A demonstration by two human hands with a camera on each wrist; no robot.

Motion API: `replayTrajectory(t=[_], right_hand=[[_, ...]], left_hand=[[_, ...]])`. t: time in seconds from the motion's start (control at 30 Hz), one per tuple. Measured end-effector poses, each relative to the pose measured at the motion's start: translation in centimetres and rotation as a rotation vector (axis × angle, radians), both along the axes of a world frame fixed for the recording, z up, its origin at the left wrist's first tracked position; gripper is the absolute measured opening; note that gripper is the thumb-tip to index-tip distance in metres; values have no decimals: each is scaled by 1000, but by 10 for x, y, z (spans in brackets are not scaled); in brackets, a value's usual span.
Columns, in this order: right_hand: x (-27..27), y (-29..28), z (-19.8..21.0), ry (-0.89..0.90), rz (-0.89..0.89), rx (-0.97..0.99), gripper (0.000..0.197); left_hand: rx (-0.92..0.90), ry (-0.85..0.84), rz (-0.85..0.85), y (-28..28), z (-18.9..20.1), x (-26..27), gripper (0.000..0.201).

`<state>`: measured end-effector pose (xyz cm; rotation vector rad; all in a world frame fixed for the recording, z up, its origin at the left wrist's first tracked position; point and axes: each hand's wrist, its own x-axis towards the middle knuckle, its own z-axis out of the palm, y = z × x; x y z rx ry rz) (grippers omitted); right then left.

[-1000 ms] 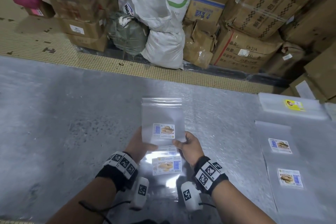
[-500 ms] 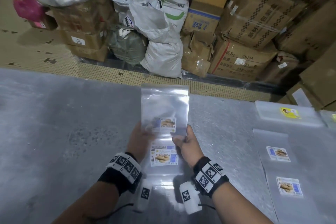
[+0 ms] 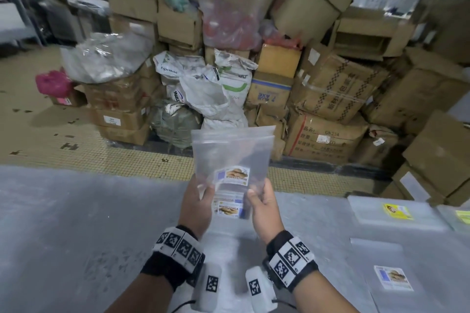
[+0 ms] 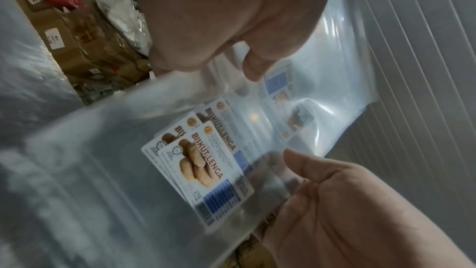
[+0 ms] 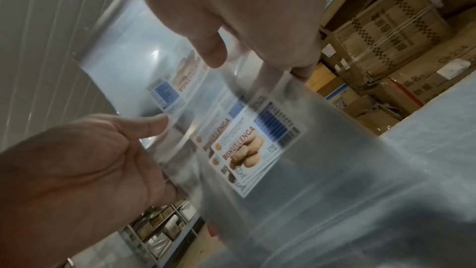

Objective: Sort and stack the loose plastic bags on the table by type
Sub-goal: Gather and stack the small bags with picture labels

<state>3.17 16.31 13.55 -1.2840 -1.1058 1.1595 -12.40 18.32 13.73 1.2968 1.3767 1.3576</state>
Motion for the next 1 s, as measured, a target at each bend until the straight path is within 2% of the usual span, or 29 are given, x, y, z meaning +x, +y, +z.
replayTrajectory(t=[0.07, 0.13, 0.33, 0.53, 0.7, 0.87, 1.0], right_hand=[[0, 4, 4, -16, -20, 19, 43], [0, 7, 6, -26, -30, 25, 43], [0, 7, 0, -105, -103, 33, 33], [-3, 10, -26, -136, -90, -105, 46], [-2, 21, -21, -158, -130, -75, 46], [0, 37, -22, -207, -160, -34, 41], [-1, 42, -28, -239, -118, -57, 44]], left_hand=[[-12, -43, 20, 3, 3, 3, 22], [-49, -74, 45, 8, 2, 4, 23], [-120, -21, 8, 15, -9, 2, 37], [-193, 12, -29, 15, -25, 7, 31], [-237, -1, -21, 32, -24, 9, 44], [-203, -62, -38, 45, -21, 10, 35], [-250, -35, -43, 48, -28, 12, 44]])
